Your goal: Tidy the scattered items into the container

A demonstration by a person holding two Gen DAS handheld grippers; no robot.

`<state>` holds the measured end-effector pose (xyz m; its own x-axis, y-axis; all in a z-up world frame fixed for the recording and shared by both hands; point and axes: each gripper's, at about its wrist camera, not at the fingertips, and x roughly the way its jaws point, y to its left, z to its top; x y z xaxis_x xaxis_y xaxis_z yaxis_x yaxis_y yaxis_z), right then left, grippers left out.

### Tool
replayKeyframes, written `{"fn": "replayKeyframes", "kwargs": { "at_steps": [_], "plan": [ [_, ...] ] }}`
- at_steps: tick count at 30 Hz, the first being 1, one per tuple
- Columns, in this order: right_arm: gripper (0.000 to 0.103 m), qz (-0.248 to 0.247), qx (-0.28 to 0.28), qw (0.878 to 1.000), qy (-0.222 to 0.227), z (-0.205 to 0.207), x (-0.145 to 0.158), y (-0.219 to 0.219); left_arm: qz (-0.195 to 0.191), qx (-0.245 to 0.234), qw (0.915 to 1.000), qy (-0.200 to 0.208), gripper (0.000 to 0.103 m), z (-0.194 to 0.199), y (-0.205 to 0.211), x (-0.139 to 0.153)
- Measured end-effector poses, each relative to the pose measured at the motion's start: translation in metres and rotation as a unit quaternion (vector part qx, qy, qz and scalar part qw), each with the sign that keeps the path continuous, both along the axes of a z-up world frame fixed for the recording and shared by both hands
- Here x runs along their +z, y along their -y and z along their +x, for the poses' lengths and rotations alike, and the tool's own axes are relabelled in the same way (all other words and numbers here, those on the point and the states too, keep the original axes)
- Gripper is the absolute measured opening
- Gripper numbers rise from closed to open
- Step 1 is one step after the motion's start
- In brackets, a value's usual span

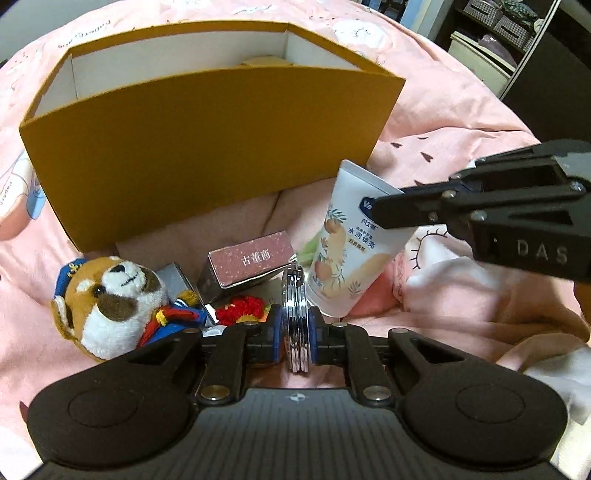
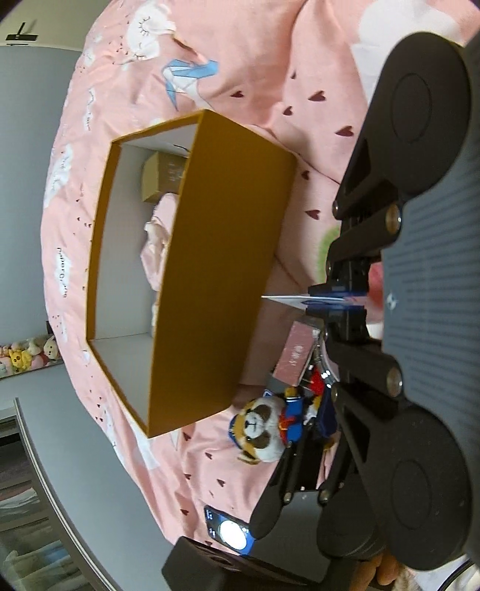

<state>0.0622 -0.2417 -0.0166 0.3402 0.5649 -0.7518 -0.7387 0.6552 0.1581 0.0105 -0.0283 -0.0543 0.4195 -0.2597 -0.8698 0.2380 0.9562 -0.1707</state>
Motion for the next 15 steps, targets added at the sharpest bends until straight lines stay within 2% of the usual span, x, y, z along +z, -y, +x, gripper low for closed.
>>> {"fn": "replayKeyframes", "kwargs": {
  "at_steps": [8, 15],
  "plan": [
    [0.004, 0.022, 0.006, 0.999, 0.028, 0.004, 0.028, 0.003, -0.014, 0.003, 0.9994, 0.031, 0.015, -0.003, -0.007, 0.031],
    [0.004, 0.043, 0.020, 0.995, 0.086, 0.007, 0.067, -0.001, -0.031, 0.009, 0.9968, 0.073, 0.015, 0.000, -0.017, 0.070]
  ]
}}
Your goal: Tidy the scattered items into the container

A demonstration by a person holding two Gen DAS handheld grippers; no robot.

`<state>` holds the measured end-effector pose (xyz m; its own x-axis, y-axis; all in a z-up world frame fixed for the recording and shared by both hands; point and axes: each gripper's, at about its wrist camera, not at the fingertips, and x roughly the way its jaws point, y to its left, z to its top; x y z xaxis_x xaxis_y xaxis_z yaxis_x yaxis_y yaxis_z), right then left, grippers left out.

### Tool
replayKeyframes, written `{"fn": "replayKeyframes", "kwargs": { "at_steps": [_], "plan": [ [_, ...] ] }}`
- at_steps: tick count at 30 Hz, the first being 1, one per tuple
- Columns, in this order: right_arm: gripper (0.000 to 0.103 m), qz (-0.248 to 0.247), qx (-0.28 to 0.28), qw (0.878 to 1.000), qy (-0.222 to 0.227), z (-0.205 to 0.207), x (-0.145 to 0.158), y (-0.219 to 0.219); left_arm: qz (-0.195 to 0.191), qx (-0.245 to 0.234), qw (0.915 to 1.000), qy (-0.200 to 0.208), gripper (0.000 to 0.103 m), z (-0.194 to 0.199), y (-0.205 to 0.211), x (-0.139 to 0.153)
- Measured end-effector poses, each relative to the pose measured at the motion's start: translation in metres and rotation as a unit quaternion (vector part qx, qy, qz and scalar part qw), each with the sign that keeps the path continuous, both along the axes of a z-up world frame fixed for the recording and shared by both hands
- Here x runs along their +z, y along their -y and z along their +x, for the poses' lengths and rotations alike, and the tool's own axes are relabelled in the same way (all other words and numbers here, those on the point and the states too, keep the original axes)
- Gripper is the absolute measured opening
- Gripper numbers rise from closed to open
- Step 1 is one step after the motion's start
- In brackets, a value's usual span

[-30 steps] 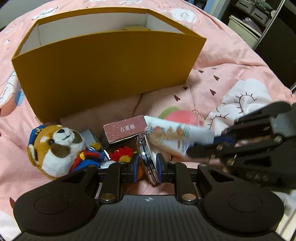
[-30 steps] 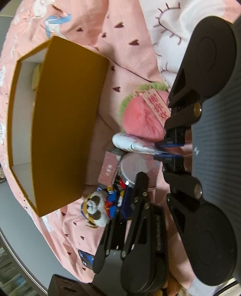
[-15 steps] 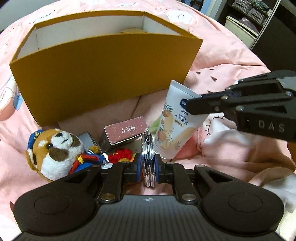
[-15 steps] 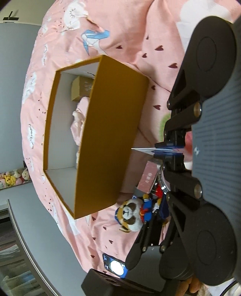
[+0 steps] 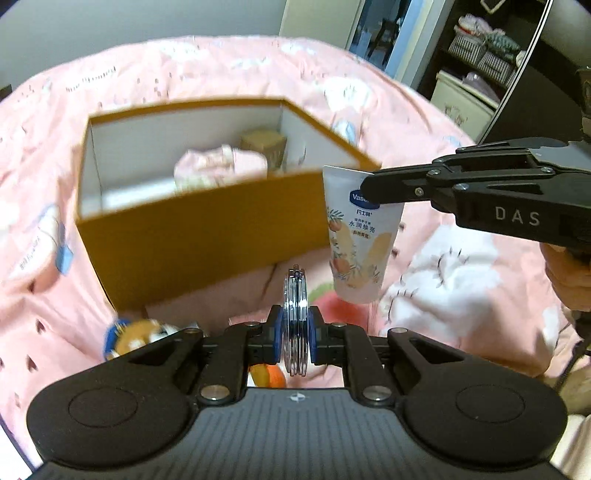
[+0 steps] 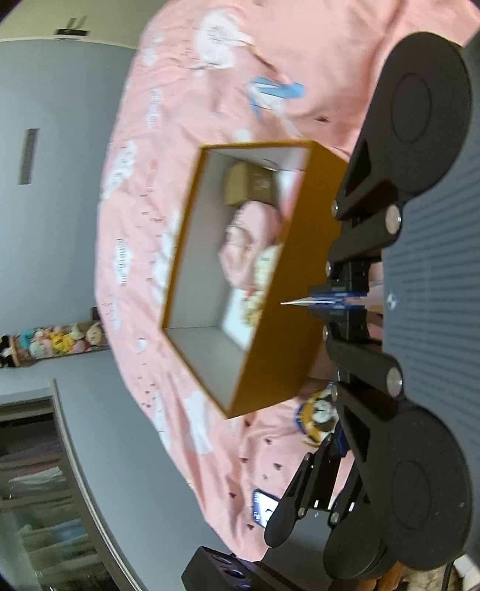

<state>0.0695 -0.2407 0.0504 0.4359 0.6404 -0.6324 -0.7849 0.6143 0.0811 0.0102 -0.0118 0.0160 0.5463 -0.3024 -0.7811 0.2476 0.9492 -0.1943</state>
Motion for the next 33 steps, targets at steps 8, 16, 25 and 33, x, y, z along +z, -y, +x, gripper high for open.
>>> {"fn": "replayKeyframes", "kwargs": {
  "at_steps": [8, 16, 25, 33],
  "plan": [
    [0.003, 0.044, 0.009, 0.998, 0.042, 0.017, 0.039, -0.010, 0.013, 0.024, 0.9980, 0.057, 0.015, 0.018, -0.014, 0.039],
    [0.003, 0.067, -0.007, 0.995, 0.078, 0.039, 0.056, -0.028, 0.005, 0.050, 0.9935, 0.102, 0.015, 0.047, -0.024, 0.062],
    [0.003, 0.029, -0.055, 0.995, 0.081, 0.087, 0.031, -0.046, -0.030, 0.042, 0.9939, 0.098, 0.015, 0.099, -0.008, 0.042],
    [0.003, -0.022, -0.098, 0.994, 0.036, 0.123, -0.011, -0.046, -0.058, 0.038, 0.9952, 0.069, 0.015, 0.135, 0.002, 0.006]
  ]
}}
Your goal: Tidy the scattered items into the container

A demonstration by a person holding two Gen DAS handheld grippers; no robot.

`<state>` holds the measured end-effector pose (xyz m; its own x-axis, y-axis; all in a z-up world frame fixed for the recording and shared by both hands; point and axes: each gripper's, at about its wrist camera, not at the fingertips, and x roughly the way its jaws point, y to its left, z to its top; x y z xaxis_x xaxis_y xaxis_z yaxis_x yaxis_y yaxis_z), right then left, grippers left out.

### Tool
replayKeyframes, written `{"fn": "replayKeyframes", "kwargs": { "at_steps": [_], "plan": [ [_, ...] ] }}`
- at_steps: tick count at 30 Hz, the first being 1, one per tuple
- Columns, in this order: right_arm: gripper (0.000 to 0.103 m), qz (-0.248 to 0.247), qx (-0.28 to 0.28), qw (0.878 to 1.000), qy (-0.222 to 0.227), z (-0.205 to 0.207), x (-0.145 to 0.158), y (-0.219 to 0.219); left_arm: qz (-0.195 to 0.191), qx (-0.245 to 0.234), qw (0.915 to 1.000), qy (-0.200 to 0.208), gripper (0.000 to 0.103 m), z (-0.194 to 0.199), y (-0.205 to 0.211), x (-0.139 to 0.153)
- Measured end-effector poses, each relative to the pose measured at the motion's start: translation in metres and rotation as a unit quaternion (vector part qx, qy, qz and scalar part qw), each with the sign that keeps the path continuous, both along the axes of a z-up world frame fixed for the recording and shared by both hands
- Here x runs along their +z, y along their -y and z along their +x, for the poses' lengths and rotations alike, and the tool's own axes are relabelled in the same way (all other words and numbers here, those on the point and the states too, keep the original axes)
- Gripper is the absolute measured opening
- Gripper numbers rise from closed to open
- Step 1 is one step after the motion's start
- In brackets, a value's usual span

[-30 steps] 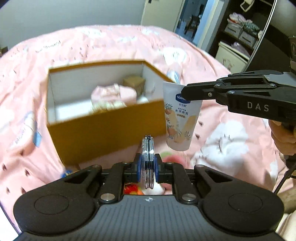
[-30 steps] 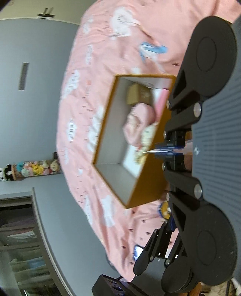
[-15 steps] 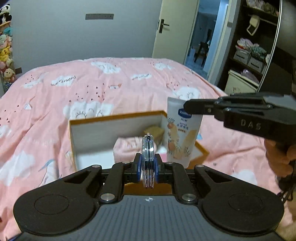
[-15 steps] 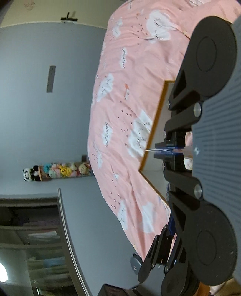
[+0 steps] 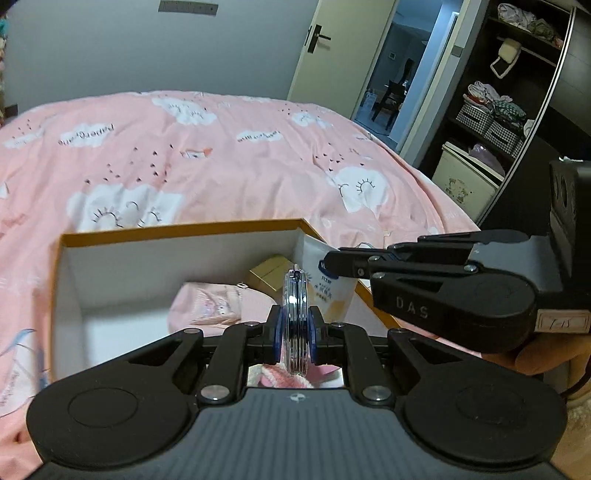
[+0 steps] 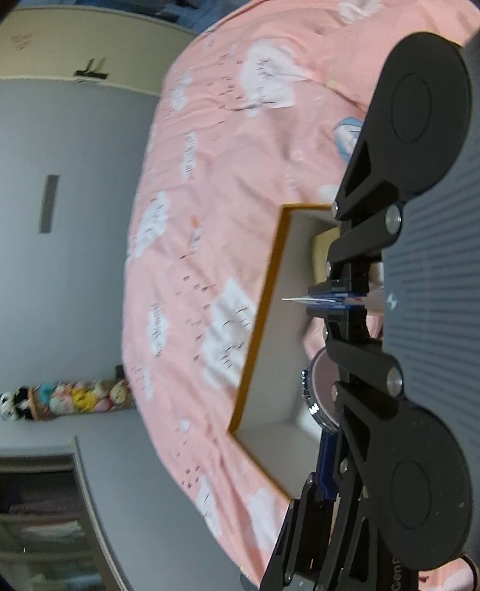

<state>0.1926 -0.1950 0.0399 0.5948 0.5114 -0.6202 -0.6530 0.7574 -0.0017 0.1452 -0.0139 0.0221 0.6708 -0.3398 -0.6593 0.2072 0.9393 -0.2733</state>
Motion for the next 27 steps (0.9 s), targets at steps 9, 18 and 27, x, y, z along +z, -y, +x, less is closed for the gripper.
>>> {"fn": "replayKeyframes", "kwargs": {
  "at_steps": [9, 18, 27],
  "plan": [
    [0.003, -0.013, -0.024, 0.999, 0.039, 0.025, -0.023, -0.010, -0.012, 0.011, 0.9997, -0.021, 0.015, 0.025, 0.012, -0.035],
    [0.003, -0.035, -0.022, 0.997, 0.059, 0.045, -0.046, -0.019, 0.003, 0.022, 0.9991, -0.037, 0.015, 0.035, 0.019, -0.051],
    [0.004, -0.032, -0.028, 0.998, 0.046, 0.054, -0.055, -0.010, -0.029, 0.033, 0.9969, -0.065, 0.015, 0.044, 0.017, -0.060]
  ]
}}
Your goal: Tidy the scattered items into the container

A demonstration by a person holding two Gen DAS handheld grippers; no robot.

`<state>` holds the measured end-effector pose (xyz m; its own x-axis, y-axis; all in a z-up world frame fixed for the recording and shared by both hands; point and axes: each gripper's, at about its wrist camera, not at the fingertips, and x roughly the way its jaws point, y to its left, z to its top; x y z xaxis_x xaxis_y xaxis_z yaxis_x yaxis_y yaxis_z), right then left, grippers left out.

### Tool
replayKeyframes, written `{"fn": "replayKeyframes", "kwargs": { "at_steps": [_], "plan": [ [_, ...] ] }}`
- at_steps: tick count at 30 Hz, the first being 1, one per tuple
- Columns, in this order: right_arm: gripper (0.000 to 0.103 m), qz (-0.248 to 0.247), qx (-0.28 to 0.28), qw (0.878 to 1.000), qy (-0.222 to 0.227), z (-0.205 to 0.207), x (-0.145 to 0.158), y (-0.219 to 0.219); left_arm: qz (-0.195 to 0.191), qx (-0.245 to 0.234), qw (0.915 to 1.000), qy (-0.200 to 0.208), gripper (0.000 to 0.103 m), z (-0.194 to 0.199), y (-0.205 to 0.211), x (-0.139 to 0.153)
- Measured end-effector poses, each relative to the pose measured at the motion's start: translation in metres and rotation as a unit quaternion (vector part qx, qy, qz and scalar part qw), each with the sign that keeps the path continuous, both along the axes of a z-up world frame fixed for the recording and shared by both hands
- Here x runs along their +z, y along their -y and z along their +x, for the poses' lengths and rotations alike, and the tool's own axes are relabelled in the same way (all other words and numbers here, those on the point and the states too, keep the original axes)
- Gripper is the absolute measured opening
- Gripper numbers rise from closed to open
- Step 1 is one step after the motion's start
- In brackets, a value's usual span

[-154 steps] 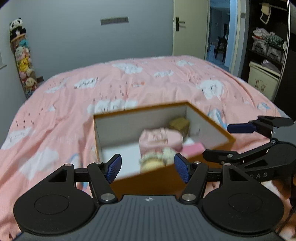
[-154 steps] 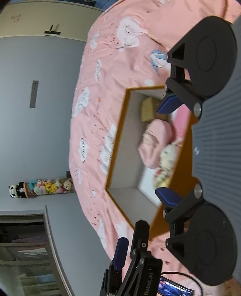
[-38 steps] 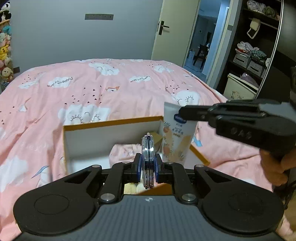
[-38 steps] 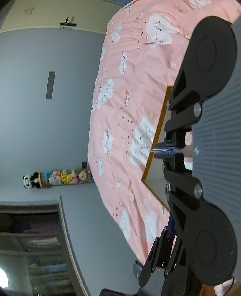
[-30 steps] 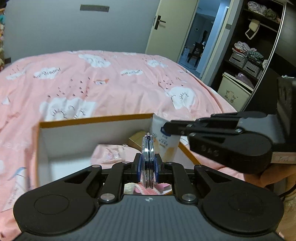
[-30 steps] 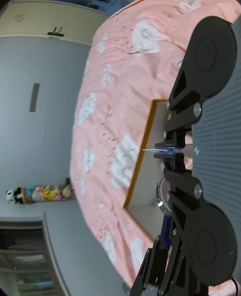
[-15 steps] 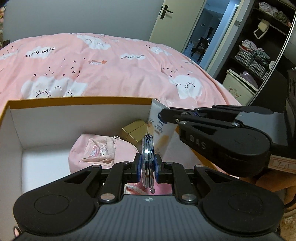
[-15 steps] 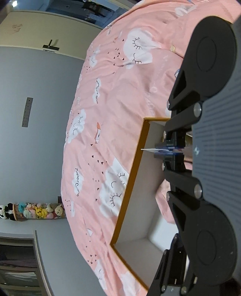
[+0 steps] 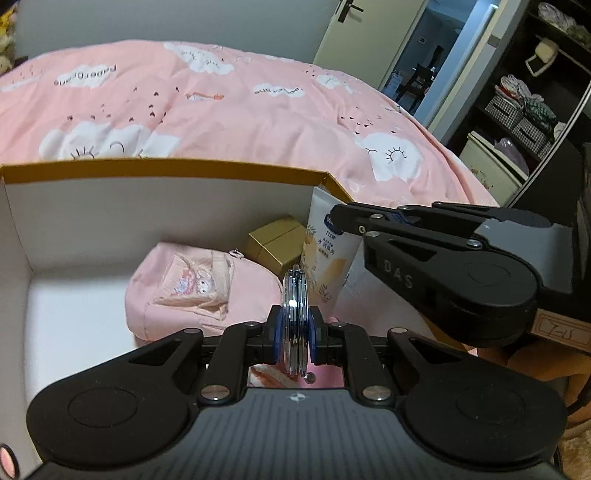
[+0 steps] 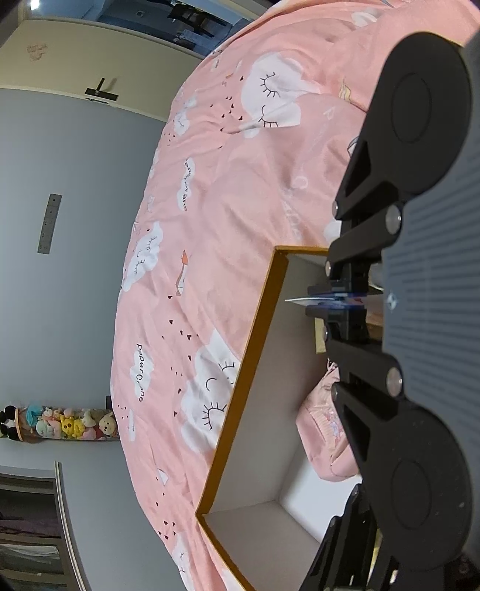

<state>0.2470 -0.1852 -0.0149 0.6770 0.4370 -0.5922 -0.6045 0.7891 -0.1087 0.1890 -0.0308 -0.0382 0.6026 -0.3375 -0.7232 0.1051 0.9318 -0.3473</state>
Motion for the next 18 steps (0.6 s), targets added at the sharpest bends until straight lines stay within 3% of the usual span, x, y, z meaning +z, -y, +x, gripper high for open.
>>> {"fn": "replayKeyframes", "kwargs": {
  "at_steps": [9, 18],
  "plan": [
    [0.003, 0.001, -0.006, 1.000, 0.018, -0.0026, -0.0009, 0.0029, -0.033, 0.033, 0.9987, -0.020, 0.015, 0.0029, 0.0045, -0.0079],
    [0.011, -0.014, -0.007, 1.000, -0.005, -0.0002, -0.0062, 0.0073, -0.019, 0.036, 0.9985, -0.036, 0.015, 0.0072, 0.0089, -0.0094]
  ]
}}
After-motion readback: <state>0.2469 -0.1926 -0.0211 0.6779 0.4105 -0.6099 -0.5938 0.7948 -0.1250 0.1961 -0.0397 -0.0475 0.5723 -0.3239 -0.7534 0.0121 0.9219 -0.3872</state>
